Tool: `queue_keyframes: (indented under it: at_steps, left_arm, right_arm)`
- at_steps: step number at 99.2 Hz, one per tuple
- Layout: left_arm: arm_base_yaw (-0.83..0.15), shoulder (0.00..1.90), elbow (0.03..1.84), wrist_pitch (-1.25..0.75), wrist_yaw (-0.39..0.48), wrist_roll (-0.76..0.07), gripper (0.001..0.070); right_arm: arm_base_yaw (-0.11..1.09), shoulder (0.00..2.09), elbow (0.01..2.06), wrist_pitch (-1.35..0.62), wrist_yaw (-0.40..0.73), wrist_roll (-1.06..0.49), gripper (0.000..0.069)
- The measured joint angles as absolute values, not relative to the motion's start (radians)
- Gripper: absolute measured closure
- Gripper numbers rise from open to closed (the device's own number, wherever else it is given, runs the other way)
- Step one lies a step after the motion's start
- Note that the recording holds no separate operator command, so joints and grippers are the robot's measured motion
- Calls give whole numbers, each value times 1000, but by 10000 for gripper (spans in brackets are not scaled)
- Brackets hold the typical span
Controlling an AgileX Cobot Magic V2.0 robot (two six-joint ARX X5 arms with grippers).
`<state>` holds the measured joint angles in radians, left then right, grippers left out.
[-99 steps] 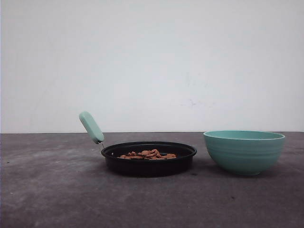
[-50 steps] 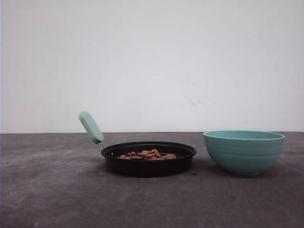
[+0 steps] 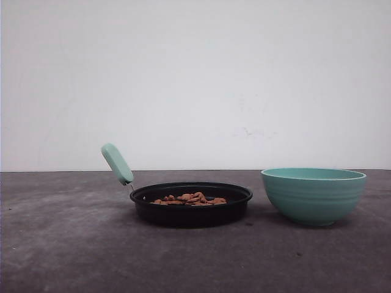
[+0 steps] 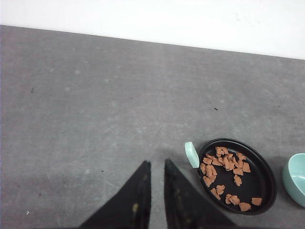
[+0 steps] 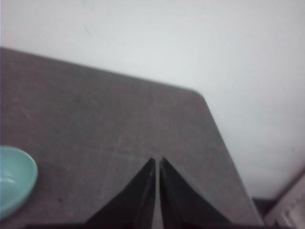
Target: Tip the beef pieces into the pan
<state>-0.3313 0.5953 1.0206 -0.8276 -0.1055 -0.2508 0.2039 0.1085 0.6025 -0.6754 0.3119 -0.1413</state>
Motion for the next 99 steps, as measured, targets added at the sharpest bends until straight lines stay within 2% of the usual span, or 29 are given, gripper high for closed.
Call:
queue_keyframes:
  at_steps: [20, 40, 55, 81, 99]
  left_arm:
    - [-331, 595, 1021, -828, -105, -251, 686]
    - [-331, 595, 1021, -827, -105, -251, 686]
    - [-331, 595, 1021, -826, -105, -251, 686]
    - [-331, 595, 1021, -827, -105, -251, 686]
    - [-331, 595, 1021, -827, -105, -251, 686]
  right_arm:
    - [151, 7, 250, -331, 214, -91, 679]
    - [146, 5, 42, -75, 128, -31, 679]
    - [122, 9, 16, -173, 6, 36, 679]
    - [4, 5, 16, -175, -48, 56, 679]
    - [9, 5, 16, -171, -81, 49, 679]
